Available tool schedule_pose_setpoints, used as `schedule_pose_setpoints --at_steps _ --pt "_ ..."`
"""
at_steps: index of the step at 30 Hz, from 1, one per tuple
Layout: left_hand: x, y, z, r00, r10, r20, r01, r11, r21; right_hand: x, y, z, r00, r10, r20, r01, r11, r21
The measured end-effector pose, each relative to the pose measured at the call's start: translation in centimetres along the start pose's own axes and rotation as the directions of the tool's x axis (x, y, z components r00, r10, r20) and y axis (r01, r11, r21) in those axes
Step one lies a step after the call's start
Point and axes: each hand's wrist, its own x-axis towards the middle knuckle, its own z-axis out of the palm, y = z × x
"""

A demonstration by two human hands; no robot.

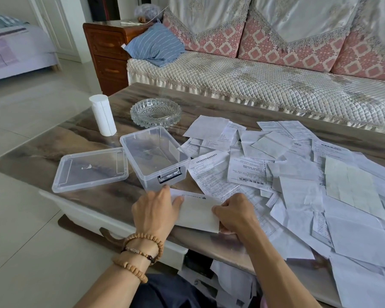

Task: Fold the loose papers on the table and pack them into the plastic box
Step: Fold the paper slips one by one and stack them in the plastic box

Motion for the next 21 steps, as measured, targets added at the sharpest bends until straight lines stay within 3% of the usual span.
schedule_pose_setpoints --at_steps 4,6,8,10,12,16,18,20,21 --pt "-0.5 0.2 -0.4 0.995 0.082 -0.064 -0.078 0.995 0.06 0.0 0.0 0.0 1.0 -0.013 0.0 0.013 1.0 -0.017" --pt "-0.7 0.4 -0.4 0.974 0.22 -0.055 -0.215 0.973 0.089 0.0 -0.1 0.0 1.0 -0.017 0.001 0.017 1.0 -0.022" --pt "-0.9 0.1 0.1 0.905 0.418 -0.077 -0.416 0.908 0.046 0.3 0.1 0.2 1.0 -0.022 -0.008 0.022 0.999 -0.045" --pt "-1.2 -0.3 0.0 0.829 0.56 -0.009 -0.557 0.823 -0.114 0.5 0.2 0.3 0.999 -0.027 -0.034 0.025 0.997 -0.068" --pt "-1.3 -1.2 -0.1 0.796 0.593 0.12 -0.554 0.795 -0.247 0.6 0.3 0.6 0.998 -0.035 -0.051 0.03 0.995 -0.098" --pt "-0.3 -3.2 0.3 0.742 0.615 0.267 -0.561 0.787 -0.256 0.4 0.4 1.0 0.993 -0.079 -0.084 0.067 0.987 -0.144" --pt "0.0 -3.5 0.5 0.727 0.636 0.259 -0.596 0.772 -0.223 -0.5 0.4 1.2 0.964 -0.201 -0.176 0.135 0.935 -0.329" --pt "0.0 -3.5 0.5 0.734 0.623 0.271 -0.585 0.782 -0.214 -1.9 0.5 2.4 0.83 -0.486 -0.274 0.238 0.752 -0.614" --pt "0.0 -3.3 0.4 0.741 0.609 0.283 -0.569 0.793 -0.216 -2.6 0.6 3.2 0.766 -0.596 -0.241 0.307 0.668 -0.678"
